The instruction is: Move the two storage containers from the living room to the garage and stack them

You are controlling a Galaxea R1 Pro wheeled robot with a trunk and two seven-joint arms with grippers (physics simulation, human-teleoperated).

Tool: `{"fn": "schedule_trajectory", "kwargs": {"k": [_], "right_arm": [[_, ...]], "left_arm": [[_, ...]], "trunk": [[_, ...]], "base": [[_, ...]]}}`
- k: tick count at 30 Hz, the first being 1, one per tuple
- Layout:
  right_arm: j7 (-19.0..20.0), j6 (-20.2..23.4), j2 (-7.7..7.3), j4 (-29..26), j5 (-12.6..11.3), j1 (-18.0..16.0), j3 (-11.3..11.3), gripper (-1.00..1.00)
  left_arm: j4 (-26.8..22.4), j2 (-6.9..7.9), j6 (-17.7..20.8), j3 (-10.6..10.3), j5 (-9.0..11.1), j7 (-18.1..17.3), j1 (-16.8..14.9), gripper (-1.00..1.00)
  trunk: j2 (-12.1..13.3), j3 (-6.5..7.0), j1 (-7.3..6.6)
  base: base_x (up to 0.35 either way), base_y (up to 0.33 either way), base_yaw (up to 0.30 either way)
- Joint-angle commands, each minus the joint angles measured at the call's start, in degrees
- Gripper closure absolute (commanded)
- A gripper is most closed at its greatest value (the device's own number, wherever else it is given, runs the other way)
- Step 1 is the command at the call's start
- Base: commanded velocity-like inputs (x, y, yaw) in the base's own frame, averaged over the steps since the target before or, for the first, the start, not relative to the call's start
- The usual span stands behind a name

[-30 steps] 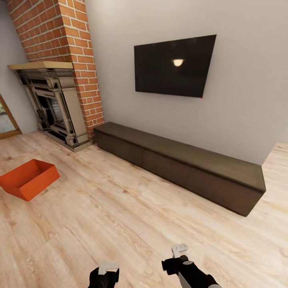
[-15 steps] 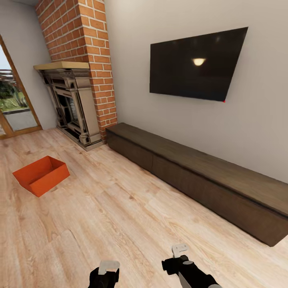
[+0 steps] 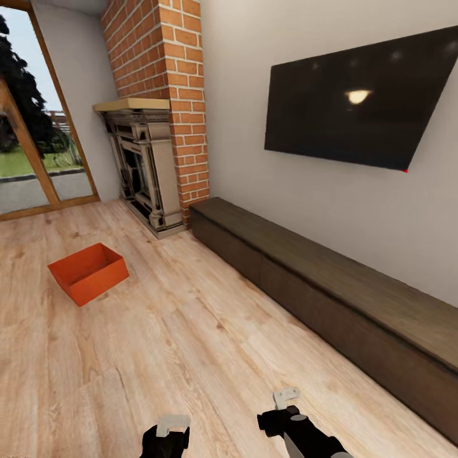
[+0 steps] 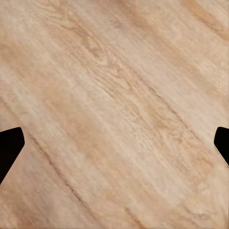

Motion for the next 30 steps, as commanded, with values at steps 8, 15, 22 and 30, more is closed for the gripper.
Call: {"fn": "schedule_trajectory", "kwargs": {"k": [8,15,22,30], "right_arm": [[-0.3,0.4,-0.03,-0.1,0.2,0.0,0.4,-1.0],[-0.5,0.4,-0.02,-0.1,0.2,0.0,0.4,-1.0],[-0.5,0.4,-0.02,-0.1,0.2,0.0,0.4,-1.0],[-0.5,0.4,0.01,-0.1,0.2,0.0,0.4,-1.0]], "left_arm": [[0.1,0.03,-0.2,-0.5,0.2,0.5,-0.1,-1.0],[0.1,0.03,-0.2,-0.5,0.2,0.5,-0.1,-1.0],[0.1,0.03,-0.2,-0.5,0.2,0.5,-0.1,-1.0],[0.4,0.03,-0.3,-0.5,0.2,0.5,-0.1,-1.0]], "trunk": [[0.0,-0.05,0.02],[0.0,-0.05,0.02],[0.0,-0.05,0.02],[0.0,-0.05,0.02]], "base": [[0.297,-0.219,0.286],[0.298,-0.211,0.286],[0.314,-0.154,0.286],[0.324,-0.128,0.286]]}}
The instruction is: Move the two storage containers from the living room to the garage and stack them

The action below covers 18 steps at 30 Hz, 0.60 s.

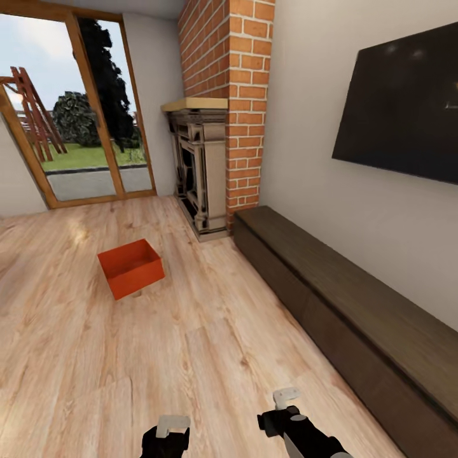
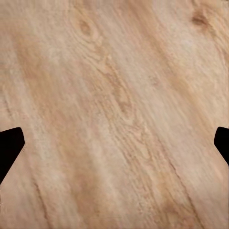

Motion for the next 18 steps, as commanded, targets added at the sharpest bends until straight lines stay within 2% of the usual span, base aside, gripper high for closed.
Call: {"fn": "schedule_trajectory", "kwargs": {"k": [1,4,8,18], "right_arm": [[-0.2,0.4,-0.02,-0.1,0.2,0.0,0.3,-1.0],[-0.2,0.4,-0.02,-0.1,0.2,0.0,0.3,-1.0],[-0.2,0.4,-0.02,-0.1,0.2,0.0,0.3,-1.0],[-0.2,0.4,-0.03,-0.1,0.2,0.0,0.3,-1.0]], "left_arm": [[0.5,0.03,-0.3,-0.5,0.2,0.5,-0.1,-1.0],[4.0,0.03,-1.9,-0.4,0.4,0.5,-0.1,-1.0],[6.2,0.03,-3.1,-0.4,0.5,0.5,-0.1,-1.0],[7.0,0.03,-3.5,-0.3,0.7,0.5,-0.1,-1.0]], "trunk": [[0.0,-0.05,0.03],[0.0,-0.05,0.03],[0.0,-0.05,0.03],[0.0,-0.05,0.03]], "base": [[0.326,-0.122,0.286],[0.327,-0.12,0.286],[0.33,-0.119,0.286],[0.332,-0.116,0.286]]}}
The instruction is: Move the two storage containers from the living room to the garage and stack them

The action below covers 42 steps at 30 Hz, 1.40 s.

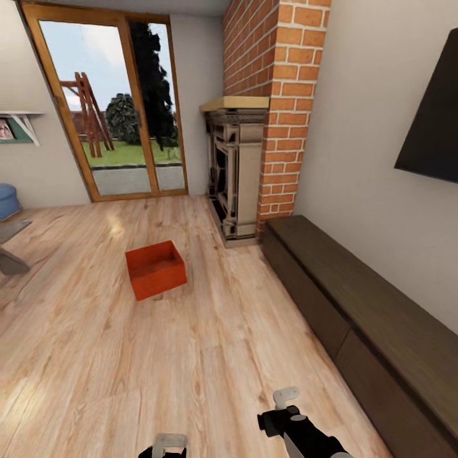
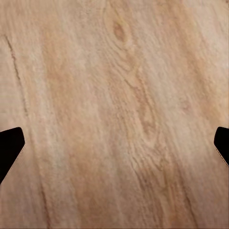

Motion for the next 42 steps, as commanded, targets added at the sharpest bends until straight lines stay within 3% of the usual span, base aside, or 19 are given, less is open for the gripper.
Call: {"fn": "schedule_trajectory", "kwargs": {"k": [1,42], "right_arm": [[-0.2,0.4,-0.02,-0.1,0.2,0.0,0.3,-1.0],[-0.2,0.4,0.0,-0.1,0.2,0.0,0.3,-1.0]], "left_arm": [[0.1,0.01,-0.2,-0.5,0.2,0.4,-0.1,-1.0],[0.1,0.01,-0.2,-0.5,0.2,0.4,-0.1,-1.0]], "trunk": [[0.0,-0.05,0.03],[0.0,-0.05,0.03]], "base": [[0.333,-0.115,0.286],[0.335,-0.096,0.286]]}}
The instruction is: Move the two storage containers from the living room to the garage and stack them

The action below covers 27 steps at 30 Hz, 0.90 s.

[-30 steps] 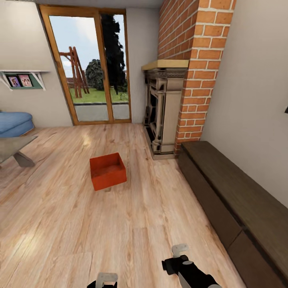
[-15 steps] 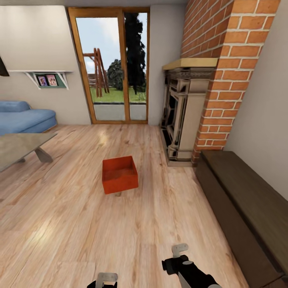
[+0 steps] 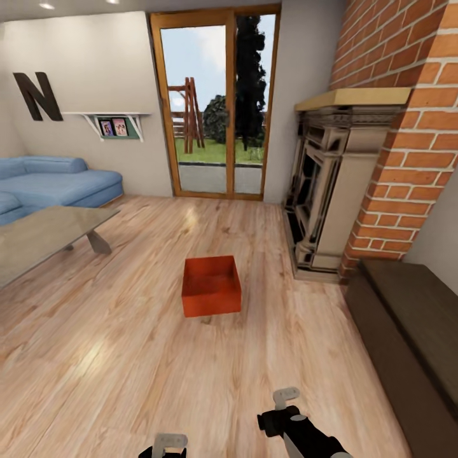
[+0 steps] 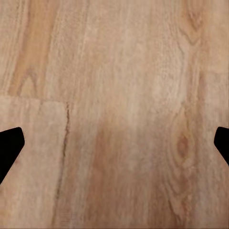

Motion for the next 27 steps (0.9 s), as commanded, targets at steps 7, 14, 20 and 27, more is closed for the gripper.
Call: {"fn": "schedule_trajectory", "kwargs": {"k": [7,14,20,27], "right_arm": [[-0.2,0.4,-0.07,-0.2,0.2,0.0,0.3,-1.0],[-0.1,0.4,-0.09,-0.3,0.2,0.0,0.3,-1.0],[-0.1,0.4,-0.15,-0.4,0.2,0.0,0.2,-1.0],[-0.3,0.5,-0.21,-0.8,0.2,0.0,0.1,-1.0]], "left_arm": [[0.1,0.01,-0.2,-0.5,0.2,0.4,0.0,-1.0],[0.1,0.01,-0.2,-0.5,0.2,0.4,0.0,-1.0],[0.1,0.01,-0.2,-0.5,0.2,0.4,0.0,-1.0],[0.1,0.01,-0.2,-0.5,0.2,0.4,-0.1,-1.0]], "trunk": [[0.0,-0.05,0.03],[0.0,-0.05,0.03],[0.0,-0.05,0.03],[0.0,-0.05,0.03]], "base": [[0.344,-0.002,0.257],[0.344,-0.005,0.076],[0.344,-0.07,0.011],[0.342,-0.147,0.002]]}}
